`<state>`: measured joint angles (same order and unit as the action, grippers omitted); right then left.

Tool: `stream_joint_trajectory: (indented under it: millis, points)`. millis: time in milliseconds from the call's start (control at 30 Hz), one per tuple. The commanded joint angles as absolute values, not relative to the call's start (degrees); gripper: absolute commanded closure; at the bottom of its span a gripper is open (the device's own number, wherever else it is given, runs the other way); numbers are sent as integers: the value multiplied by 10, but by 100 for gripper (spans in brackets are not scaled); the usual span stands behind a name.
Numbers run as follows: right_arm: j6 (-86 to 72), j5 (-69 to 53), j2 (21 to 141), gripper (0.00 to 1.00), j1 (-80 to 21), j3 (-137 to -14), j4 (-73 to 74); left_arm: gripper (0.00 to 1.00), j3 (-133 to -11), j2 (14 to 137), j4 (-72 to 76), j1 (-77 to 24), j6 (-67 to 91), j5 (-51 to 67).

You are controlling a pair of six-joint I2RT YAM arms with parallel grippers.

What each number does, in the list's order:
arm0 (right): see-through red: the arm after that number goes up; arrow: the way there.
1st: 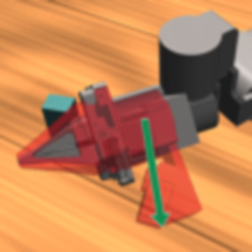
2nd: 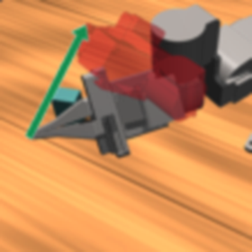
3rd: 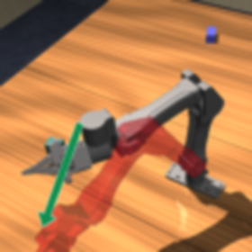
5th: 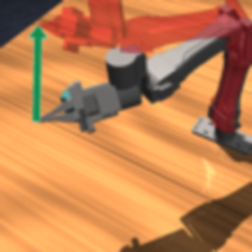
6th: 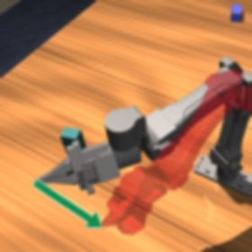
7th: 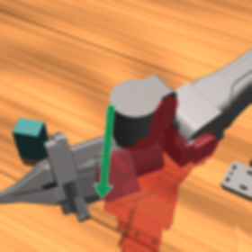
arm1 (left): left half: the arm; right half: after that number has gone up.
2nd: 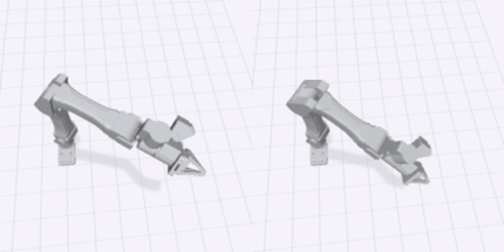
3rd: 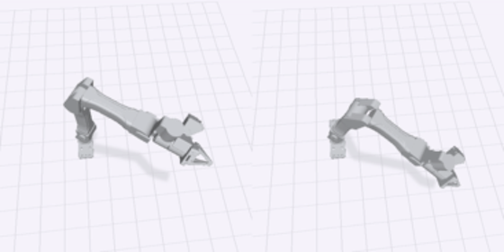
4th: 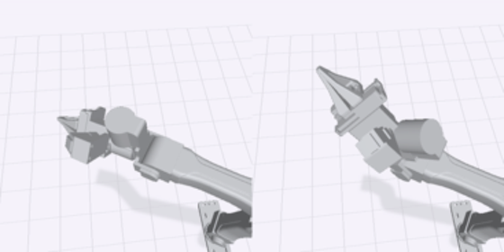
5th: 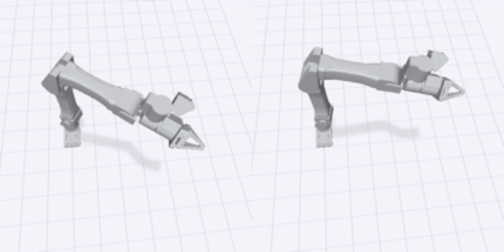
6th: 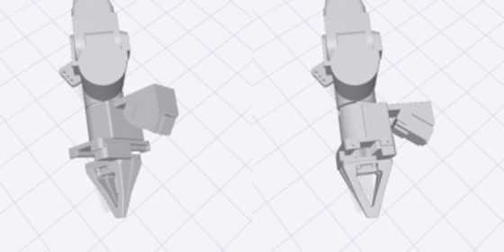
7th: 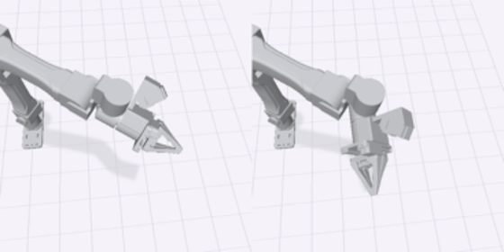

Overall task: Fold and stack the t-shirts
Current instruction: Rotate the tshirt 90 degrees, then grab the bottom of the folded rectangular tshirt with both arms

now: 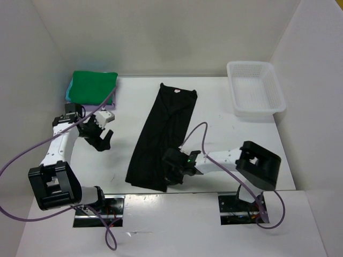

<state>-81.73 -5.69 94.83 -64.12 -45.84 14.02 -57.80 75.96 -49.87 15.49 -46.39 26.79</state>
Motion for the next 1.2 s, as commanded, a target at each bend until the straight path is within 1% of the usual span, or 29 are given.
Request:
stream_joint_trajectory:
  millis: [0,33,167,233,300,333,367,400,433,500,533,567,633,700,800,900,933,1000,1167]
  points:
    - [-817,-10,871,100,-642,-388,245,0,-585,729,-527,109,-511,310]
    - [-817,-10,849,100,-635,-376,253,0,-578,721,-527,78,-517,310]
    - [-779,-17,738,100,-598,-315,282,0,-584,703,-527,4,-544,295]
    - [-773,-17,678,62,-592,-299,301,0,-584,692,-521,-30,-564,274]
    - [-763,-16,625,32,-592,-304,335,0,-567,654,-505,-85,-611,236]
    - [-756,-11,608,30,-592,-304,346,0,-553,632,-478,-104,-632,222]
    - [-756,3,592,28,-592,-318,358,0,-535,606,-464,-143,-695,201]
    - [-756,9,560,28,-592,-318,376,0,-513,545,-450,-162,-729,193]
    - [-756,9,546,27,-592,-325,381,0,-470,514,-427,-179,-762,193]
    - [-756,16,520,27,-592,-325,381,0,-442,441,-421,-234,-822,206]
    - [-761,16,495,27,-592,-325,381,0,-437,427,-457,-255,-839,216]
    - [-769,11,484,27,-592,-318,381,0,-431,411,-481,-297,-877,230]
    - [-776,5,457,27,-587,-308,381,0,-422,410,-536,-338,-884,235]
    - [-776,-10,452,27,-587,-293,381,5,-411,430,-568,-394,-893,236]
    - [-762,-22,445,27,-572,-287,376,11,-405,463,-569,-446,-921,259]
    - [-729,-41,460,27,-535,-287,369,14,-387,495,-543,-473,-971,254]
    - [-716,-47,466,27,-530,-287,364,18,-381,504,-536,-479,-984,240]
    - [-709,-58,483,27,-525,-281,339,24,-375,534,-520,-494,-991,240]
    - [-690,-58,539,27,-525,-286,322,29,-367,624,-478,-567,-1005,218]
